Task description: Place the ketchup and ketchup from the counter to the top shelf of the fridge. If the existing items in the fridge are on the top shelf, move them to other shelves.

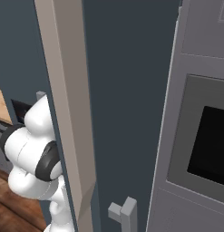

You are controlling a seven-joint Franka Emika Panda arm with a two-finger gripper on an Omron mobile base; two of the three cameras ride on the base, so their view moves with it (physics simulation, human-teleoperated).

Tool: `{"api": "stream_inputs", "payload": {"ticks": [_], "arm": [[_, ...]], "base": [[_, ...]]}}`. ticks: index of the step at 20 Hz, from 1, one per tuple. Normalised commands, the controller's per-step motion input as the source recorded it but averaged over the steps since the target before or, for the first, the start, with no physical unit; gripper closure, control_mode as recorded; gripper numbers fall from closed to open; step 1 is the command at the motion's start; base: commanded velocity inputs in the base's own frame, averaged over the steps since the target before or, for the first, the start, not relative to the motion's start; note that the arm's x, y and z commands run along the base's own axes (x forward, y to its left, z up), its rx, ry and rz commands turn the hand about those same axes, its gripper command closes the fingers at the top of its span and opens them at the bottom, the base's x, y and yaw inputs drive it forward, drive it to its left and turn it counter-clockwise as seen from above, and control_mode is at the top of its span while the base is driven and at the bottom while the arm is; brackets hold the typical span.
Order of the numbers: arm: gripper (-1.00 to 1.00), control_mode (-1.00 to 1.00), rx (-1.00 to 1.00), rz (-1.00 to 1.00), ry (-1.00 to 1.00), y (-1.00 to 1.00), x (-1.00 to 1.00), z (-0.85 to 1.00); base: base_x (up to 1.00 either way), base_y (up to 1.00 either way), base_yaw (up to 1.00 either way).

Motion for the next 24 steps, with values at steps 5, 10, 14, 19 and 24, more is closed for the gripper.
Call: {"api": "stream_inputs", "payload": {"ticks": [5, 10, 14, 19, 24], "arm": [[-1.0, -1.0, -0.02, 0.01, 0.0, 0.04, -0.01, 0.0], [-1.0, -1.0, 0.0, 0.0, -0.01, 0.0, -0.1, 0.0], [-1.0, -1.0, 0.0, 0.0, -0.04, 0.0, -0.13, 0.1], [-1.0, -1.0, 0.0, 0.0, -0.04, 0.0, -0.34, 0.09], [-1.0, -1.0, 0.0, 0.02, -0.14, 0.0, -0.93, 0.07]], "base": [[0.0, 0.0, 0.0], [0.0, 0.0, 0.0], [0.0, 0.0, 0.0], [0.0, 0.0, 0.0], [0.0, 0.0, 0.0]]}}
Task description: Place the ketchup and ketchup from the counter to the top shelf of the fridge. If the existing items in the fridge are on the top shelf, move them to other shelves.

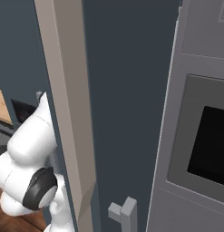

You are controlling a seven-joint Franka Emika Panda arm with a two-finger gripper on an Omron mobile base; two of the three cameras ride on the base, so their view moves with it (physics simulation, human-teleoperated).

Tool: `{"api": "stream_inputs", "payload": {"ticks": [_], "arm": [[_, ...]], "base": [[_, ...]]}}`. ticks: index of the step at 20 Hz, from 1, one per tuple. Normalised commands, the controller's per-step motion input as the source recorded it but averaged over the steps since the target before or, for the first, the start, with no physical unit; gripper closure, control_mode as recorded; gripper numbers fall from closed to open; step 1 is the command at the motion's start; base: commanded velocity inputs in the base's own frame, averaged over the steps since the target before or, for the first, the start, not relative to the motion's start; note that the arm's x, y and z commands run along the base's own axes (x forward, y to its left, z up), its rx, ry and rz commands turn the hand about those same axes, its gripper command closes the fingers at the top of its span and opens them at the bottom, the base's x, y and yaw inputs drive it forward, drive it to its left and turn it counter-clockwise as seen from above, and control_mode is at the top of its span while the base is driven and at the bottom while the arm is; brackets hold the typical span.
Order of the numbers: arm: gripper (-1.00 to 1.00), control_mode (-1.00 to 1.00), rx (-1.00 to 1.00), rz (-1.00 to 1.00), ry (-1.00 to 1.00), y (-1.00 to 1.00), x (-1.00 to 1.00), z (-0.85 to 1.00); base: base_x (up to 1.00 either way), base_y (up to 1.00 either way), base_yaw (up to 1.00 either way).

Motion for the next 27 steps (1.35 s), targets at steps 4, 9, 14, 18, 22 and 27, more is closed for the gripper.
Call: {"api": "stream_inputs", "payload": {"ticks": [4, 9, 14, 18, 22, 27], "arm": [[-1.0, -1.0, 0.0, 0.07, -0.21, 0.0, -1.0, 0.01], [-1.0, -1.0, 0.0, 0.11, -0.28, 0.05, -1.0, 0.13], [-1.0, -1.0, -0.03, 0.12, -0.28, 0.25, -1.0, 0.33], [-1.0, -1.0, -0.1, 0.11, -0.15, 0.38, -1.0, 0.42], [-1.0, -1.0, -0.16, 0.07, -0.01, 0.8, -1.0, 0.35], [-1.0, -1.0, -0.19, 0.08, 0.0, 1.0, -1.0, 0.1]], "base": [[0.0, 0.0, 0.0], [0.0, 0.0, 0.0], [0.0, 0.0, 0.0], [0.0, 0.0, 0.0], [0.0, 0.0, 0.0], [0.0, 0.0, 0.0]]}}
